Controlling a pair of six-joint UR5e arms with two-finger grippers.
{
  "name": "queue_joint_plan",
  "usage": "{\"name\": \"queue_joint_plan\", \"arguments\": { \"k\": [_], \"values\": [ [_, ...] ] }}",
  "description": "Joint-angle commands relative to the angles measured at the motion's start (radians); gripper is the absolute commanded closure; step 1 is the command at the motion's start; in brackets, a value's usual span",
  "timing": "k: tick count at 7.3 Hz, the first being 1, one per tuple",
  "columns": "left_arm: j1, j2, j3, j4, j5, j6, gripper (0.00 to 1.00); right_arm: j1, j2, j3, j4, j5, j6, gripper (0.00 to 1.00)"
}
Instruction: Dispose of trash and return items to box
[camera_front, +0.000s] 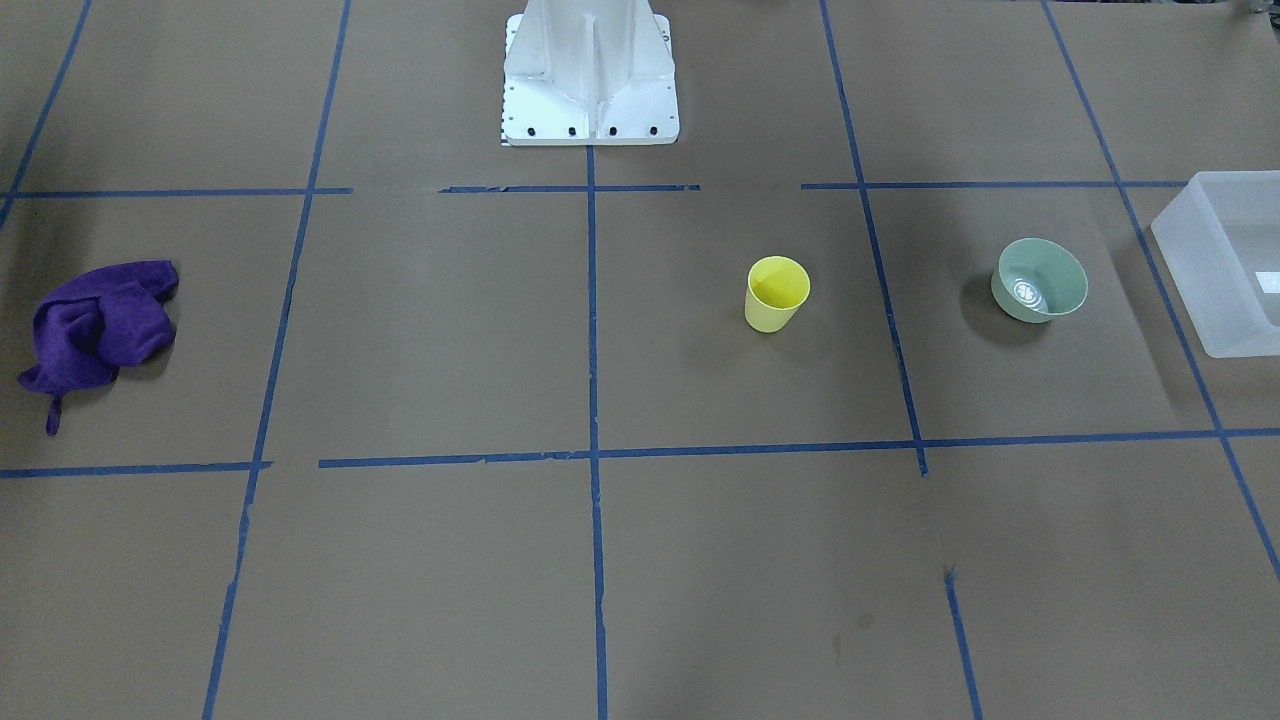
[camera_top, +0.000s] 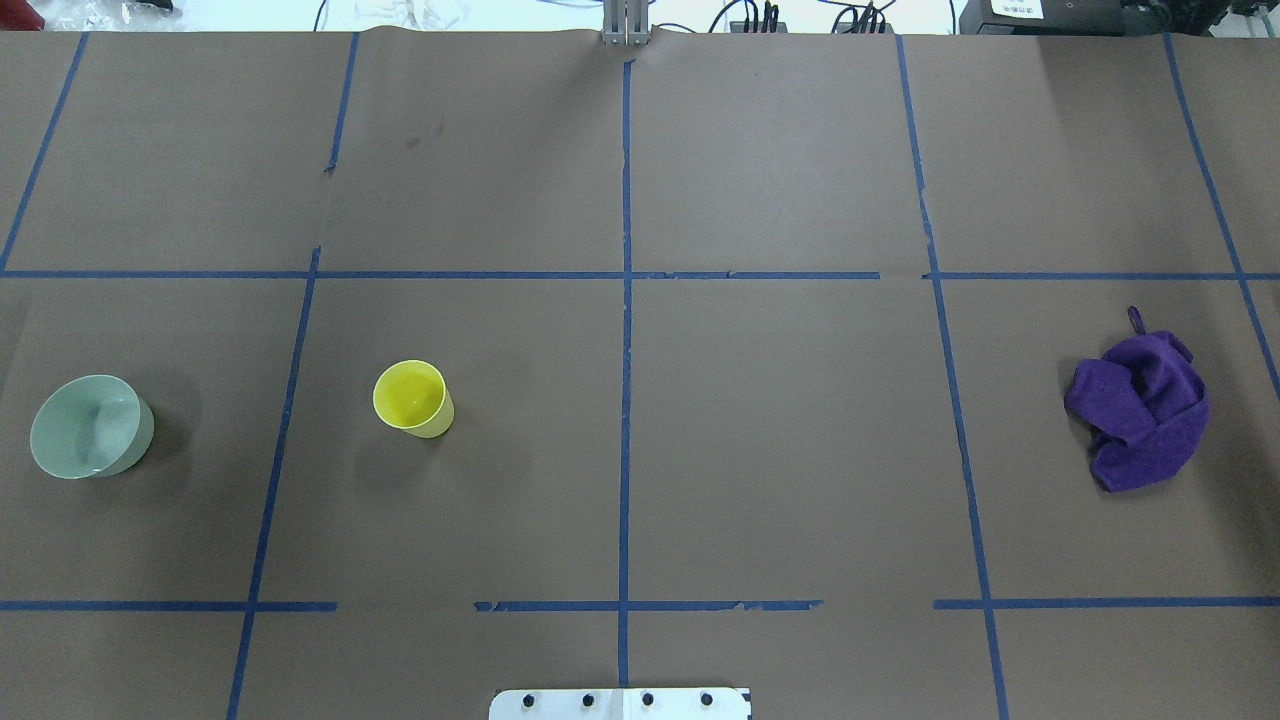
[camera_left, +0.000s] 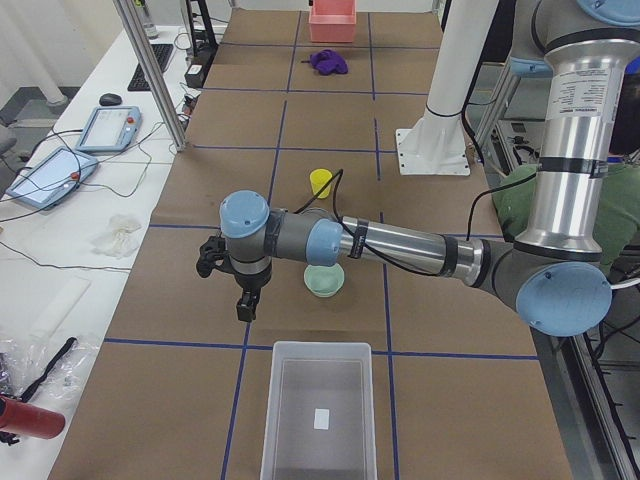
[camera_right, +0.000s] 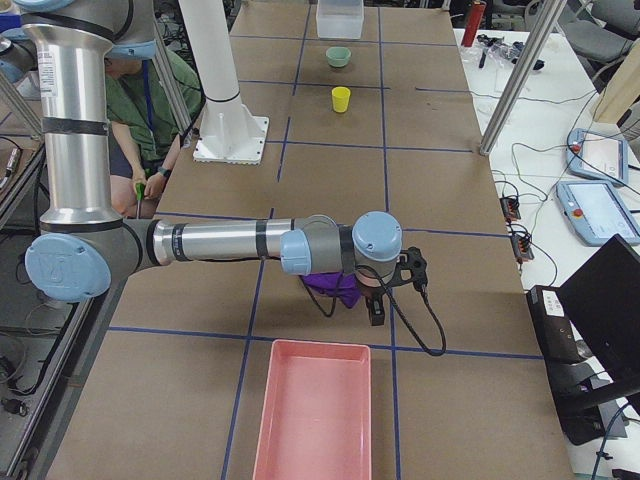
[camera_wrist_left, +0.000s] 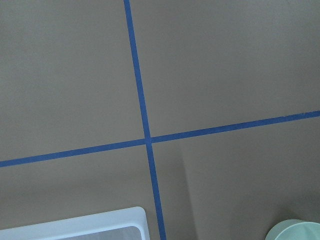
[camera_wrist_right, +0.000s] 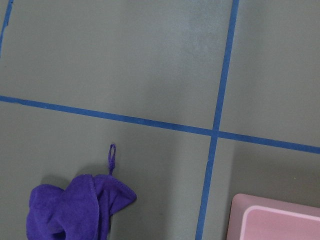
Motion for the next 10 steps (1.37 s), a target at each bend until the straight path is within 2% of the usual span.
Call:
{"name": "queue_joint_plan", "arguments": {
  "k": [1, 3, 4, 6, 7, 8, 10],
  "values": [
    [-0.001, 0.0, -0.016, -0.005, -0.002, 0.002, 0.0, 0.0, 0.007, 0.0, 0.0, -0.001, 0.002, 0.0],
    [0.01, -0.022, -0.141, -0.014, -0.002, -0.063, 0.0, 0.0, 0.007, 0.008, 0.001, -0.001, 0.002, 0.0],
    [0.057, -0.042, -0.219, -0.023, -0.002, -0.222, 0.0, 0.0, 0.013, 0.014, 0.0, 0.001, 0.005, 0.0],
    [0.26, -0.042, -0.371, -0.073, 0.012, -0.568, 0.0, 0.0, 0.015, 0.012, 0.0, -0.001, 0.0, 0.0],
    [0.36, -0.04, -0.395, -0.153, 0.049, -0.728, 0.0, -0.003, 0.016, 0.012, 0.0, -0.004, -0.001, 0.0],
    [0.484, -0.039, -0.396, -0.269, 0.14, -0.924, 0.0, -0.003, 0.024, 0.018, 0.0, 0.001, 0.002, 0.0],
    [0.705, -0.04, -0.41, -0.342, 0.333, -1.185, 0.0, -0.003, 0.03, 0.015, 0.0, 0.002, 0.006, 0.0]
  ]
}}
